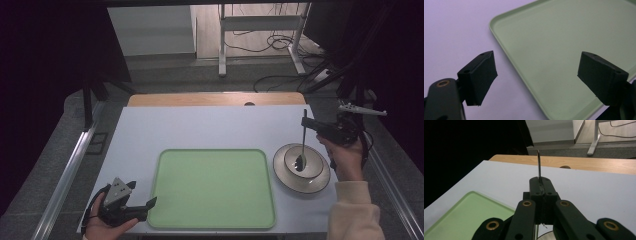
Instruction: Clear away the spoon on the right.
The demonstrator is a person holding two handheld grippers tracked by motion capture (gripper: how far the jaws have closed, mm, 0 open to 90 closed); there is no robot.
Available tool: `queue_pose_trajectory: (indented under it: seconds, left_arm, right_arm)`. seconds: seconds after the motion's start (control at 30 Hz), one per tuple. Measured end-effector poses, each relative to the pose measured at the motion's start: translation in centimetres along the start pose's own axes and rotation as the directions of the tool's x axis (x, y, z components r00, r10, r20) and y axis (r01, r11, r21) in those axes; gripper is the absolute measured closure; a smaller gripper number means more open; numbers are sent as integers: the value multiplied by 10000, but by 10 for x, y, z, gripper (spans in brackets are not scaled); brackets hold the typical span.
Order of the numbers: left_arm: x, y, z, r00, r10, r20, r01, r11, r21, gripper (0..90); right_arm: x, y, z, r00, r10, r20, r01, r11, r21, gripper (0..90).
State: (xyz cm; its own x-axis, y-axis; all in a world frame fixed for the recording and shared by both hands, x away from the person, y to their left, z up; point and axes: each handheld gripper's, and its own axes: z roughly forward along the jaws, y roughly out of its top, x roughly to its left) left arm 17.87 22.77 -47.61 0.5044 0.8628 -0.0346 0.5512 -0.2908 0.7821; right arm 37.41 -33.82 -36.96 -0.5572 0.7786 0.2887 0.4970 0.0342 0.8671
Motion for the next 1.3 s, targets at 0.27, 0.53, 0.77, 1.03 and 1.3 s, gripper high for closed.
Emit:
queue_pose_trajectory:
  seconds: [0.27,0.53,0.77,1.03,1.3]
  left_arm:
    - [0,0,0,10000,-2,2,2,10000,1,149]
    - [0,0,0,10000,-19,-5,19,10000,-12,149]
    - [1,0,0,9999,-91,87,91,10000,-10,149]
    - [1,-1,0,9999,-81,67,81,10000,5,149]
    - [1,-1,0,10000,-79,55,79,10000,25,148]
  right_arm:
    - [13,4,-7,9995,-94,-291,86,9996,-256,894]
    - [27,6,-10,9982,-336,-503,321,9990,-313,894]
    - [40,5,-8,9967,-426,-695,413,9989,-200,893]
    - [54,5,-5,9940,-589,-924,580,9982,-125,893]
    - [63,3,-1,9921,-667,-1063,674,9977,31,893]
